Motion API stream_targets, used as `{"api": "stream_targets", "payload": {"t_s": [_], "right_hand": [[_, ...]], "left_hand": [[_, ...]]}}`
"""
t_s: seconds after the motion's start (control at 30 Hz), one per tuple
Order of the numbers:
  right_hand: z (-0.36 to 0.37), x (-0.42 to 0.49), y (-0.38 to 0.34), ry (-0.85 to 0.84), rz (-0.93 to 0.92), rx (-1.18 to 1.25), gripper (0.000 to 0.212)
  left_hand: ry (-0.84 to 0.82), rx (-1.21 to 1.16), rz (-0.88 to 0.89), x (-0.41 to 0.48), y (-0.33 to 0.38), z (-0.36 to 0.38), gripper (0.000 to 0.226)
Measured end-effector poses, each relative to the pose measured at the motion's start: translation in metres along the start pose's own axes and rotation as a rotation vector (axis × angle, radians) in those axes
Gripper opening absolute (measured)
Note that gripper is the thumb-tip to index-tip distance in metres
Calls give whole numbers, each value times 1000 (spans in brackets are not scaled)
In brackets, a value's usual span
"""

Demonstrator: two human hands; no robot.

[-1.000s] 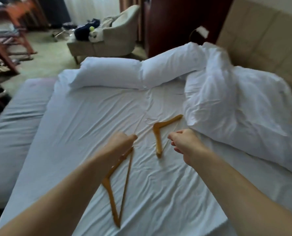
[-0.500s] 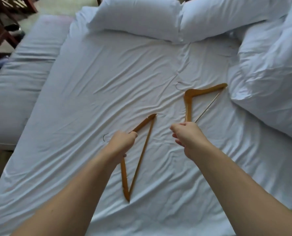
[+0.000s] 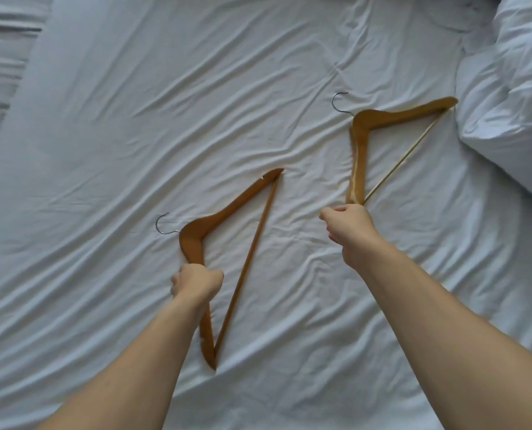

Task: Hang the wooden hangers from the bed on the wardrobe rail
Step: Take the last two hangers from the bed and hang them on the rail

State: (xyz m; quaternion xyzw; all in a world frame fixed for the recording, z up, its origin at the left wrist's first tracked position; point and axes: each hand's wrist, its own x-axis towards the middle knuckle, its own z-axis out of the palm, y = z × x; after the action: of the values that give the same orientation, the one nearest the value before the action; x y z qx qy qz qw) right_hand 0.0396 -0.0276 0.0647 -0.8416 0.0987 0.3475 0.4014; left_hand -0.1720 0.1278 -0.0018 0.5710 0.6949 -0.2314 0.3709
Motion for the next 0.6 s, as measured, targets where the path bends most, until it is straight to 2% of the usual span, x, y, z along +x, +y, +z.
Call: {"api": "stream_targets", "payload": {"t_s": [0.1,0.17,0.3,0.43,0.5,0.6], "right_hand": [[3,16,2,50,-24,-82,14],[4,29,4,103,-53,-138,26],[-3,60,2,280,-129,-252,36],[-8,91,-3,406,-192,-327,41],[-8,106,-4,430,-213,-378,44],[-1,127,-6,369,-198,-482,48]], "left_hand": [[51,-20,-11,13,7,5,81],[70,-71,28,19,12,11,78],[73,-163,167,28,24,26,40],[59,-360,221,24,42,33,30],[18,-469,241,20,48,36,25],[-36,-620,306,13,49,36,24]]}}
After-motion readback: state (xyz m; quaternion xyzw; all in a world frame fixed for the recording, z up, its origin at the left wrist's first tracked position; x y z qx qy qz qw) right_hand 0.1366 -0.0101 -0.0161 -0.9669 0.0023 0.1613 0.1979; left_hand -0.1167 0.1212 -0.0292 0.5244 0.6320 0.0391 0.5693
